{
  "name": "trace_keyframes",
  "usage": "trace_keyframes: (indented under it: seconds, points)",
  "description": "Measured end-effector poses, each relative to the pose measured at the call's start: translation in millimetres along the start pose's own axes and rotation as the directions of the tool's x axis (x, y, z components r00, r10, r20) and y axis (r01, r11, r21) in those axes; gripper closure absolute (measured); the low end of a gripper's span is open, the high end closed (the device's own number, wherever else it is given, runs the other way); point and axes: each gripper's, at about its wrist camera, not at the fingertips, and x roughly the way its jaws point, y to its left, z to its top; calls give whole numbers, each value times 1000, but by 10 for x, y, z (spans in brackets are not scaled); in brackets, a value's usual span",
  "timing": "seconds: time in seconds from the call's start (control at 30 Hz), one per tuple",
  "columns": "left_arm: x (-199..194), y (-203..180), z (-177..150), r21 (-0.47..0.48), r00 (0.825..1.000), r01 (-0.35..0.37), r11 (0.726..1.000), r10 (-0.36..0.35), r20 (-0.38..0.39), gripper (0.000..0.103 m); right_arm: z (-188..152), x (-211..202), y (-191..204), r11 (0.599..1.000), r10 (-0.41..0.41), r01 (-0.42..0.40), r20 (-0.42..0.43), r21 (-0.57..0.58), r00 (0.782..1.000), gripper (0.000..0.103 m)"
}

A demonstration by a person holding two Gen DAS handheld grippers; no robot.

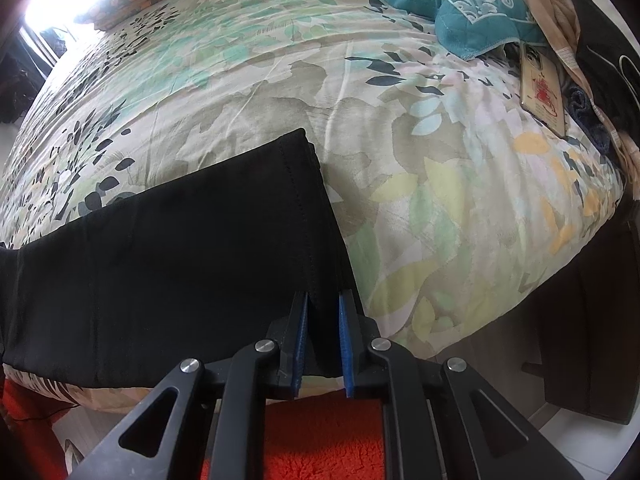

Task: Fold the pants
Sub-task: 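Open the left tool, then the right tool, releasing the trousers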

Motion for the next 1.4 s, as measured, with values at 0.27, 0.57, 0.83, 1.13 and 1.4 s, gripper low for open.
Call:
trace_keyframes:
  seconds: [0.27,0.57,0.83,1.13,1.4]
  points:
    - [-286,57,-60,-46,992,-117,992,119,39,64,-129,-501,-97,986,-154,135,231,96,961,36]
    - [-552,-601,191,250,894,-328,911,213,395,23,-347,-955,1808,949,120,11,394,-315,911,11]
    - [-25,-237,84,361,838,-545,757,478,263,50,-1216,40,3639,741,255,-135,89,-658,963,11]
    - [-441,-385,519,331,864,-437,836,289,412,19,-1144,25,3480,784,277,-172,88,-596,957,1]
    - [86,-80,576,362,821,-561,744,447,355,35,-415,-713,4764,606,641,-609,-141,-512,755,4]
